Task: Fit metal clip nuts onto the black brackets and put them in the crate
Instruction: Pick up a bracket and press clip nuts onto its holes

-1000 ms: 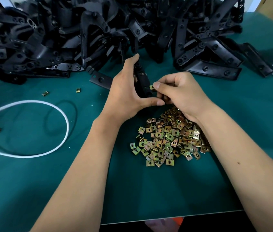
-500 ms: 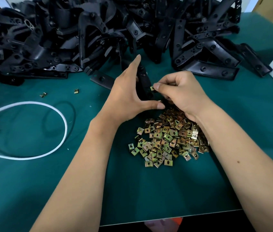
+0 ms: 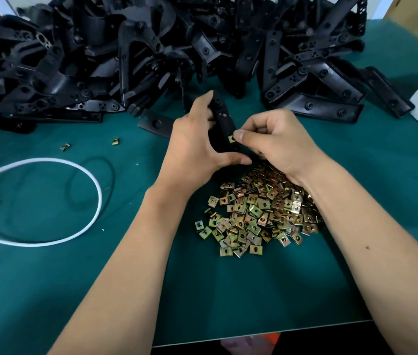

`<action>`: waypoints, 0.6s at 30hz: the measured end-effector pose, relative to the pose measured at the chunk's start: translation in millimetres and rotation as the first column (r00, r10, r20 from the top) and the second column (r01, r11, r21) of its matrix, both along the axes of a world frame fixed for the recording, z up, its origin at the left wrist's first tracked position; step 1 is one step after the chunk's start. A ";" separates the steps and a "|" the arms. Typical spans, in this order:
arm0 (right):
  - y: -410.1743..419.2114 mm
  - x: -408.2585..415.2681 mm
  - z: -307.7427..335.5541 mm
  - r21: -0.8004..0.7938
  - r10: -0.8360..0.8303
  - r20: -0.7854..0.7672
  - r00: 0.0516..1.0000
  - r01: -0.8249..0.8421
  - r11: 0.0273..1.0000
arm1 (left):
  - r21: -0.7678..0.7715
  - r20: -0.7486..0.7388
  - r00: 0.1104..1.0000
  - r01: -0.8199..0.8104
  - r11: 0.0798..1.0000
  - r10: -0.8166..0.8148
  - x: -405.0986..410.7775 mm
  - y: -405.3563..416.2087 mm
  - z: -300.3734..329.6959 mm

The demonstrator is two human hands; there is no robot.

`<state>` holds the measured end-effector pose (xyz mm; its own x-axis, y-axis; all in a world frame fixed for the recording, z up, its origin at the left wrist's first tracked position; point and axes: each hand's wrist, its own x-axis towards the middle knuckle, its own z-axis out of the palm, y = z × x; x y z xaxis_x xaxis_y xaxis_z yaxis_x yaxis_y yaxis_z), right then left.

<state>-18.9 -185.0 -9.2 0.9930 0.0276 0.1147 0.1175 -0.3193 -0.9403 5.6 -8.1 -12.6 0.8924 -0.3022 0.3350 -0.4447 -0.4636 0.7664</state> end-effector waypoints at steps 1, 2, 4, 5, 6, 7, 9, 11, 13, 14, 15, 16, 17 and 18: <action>-0.4 -0.1 0.1 -0.002 0.001 0.012 1.000 -0.001 1.000 | 0.001 0.008 1.000 -0.010 1.000 0.010 -0.7 -0.7 0.0; -0.6 -0.6 0.4 -0.015 -0.001 0.026 1.000 0.002 1.000 | 0.008 0.016 1.000 -0.020 1.000 0.020 -1.0 -1.2 -0.2; 0.7 -1.9 0.9 -0.074 -0.012 0.064 0.998 0.017 0.997 | 0.045 0.039 0.998 -0.046 0.998 0.045 -1.1 -2.2 -0.3; 1.6 -2.3 1.0 -0.107 -0.015 0.085 0.996 0.025 0.994 | 0.061 0.049 0.997 -0.060 0.996 0.057 -0.7 -2.6 -0.5; 2.1 -2.7 1.4 -0.139 -0.018 0.105 0.994 0.033 0.990 | 0.069 0.054 0.996 -0.068 0.995 0.064 -0.4 -3.2 -0.8; 1.8 -2.9 2.4 -0.172 -0.019 0.121 0.992 0.040 0.984 | 0.071 0.055 0.996 -0.073 0.995 0.069 0.0 -3.7 -1.5; -1.3 -3.2 5.2 -0.230 -0.001 0.133 0.991 0.032 0.973 | 0.067 0.059 0.995 -0.080 0.995 0.076 1.0 -4.0 -2.0; -9.8 -3.2 9.6 -0.240 0.024 0.096 0.995 -0.001 0.971 | 0.045 0.058 0.995 -0.087 0.995 0.084 3.2 -4.5 -2.3; -22.2 -1.6 13.3 -0.221 -0.014 0.070 0.997 0.030 0.975 | 0.030 0.057 0.994 -0.100 0.995 0.098 6.2 -3.7 -2.8; -30.8 -0.3 14.2 -0.242 -0.056 0.078 0.995 0.074 0.968 | 0.026 0.051 0.993 -0.106 0.994 0.105 7.7 -2.7 -3.6; -40.3 1.4 14.1 -0.300 -0.092 0.088 0.992 0.115 0.947 | 0.019 0.043 0.993 -0.114 0.993 0.113 8.9 -1.4 -4.8; -49.8 2.6 13.8 -0.380 -0.106 0.087 0.991 0.131 0.916 | 0.011 0.038 0.991 -0.125 0.992 0.125 9.9 0.2 -6.0; -58.5 3.1 13.6 -0.457 -0.094 0.065 0.993 0.113 0.882 | 0.004 0.038 0.989 -0.140 0.990 0.140 10.4 1.6 -6.8; -65.0 2.4 13.2 -0.507 -0.063 0.028 0.998 0.068 0.859 | -0.003 0.040 0.987 -0.157 0.988 0.157 10.9 2.8 -7.2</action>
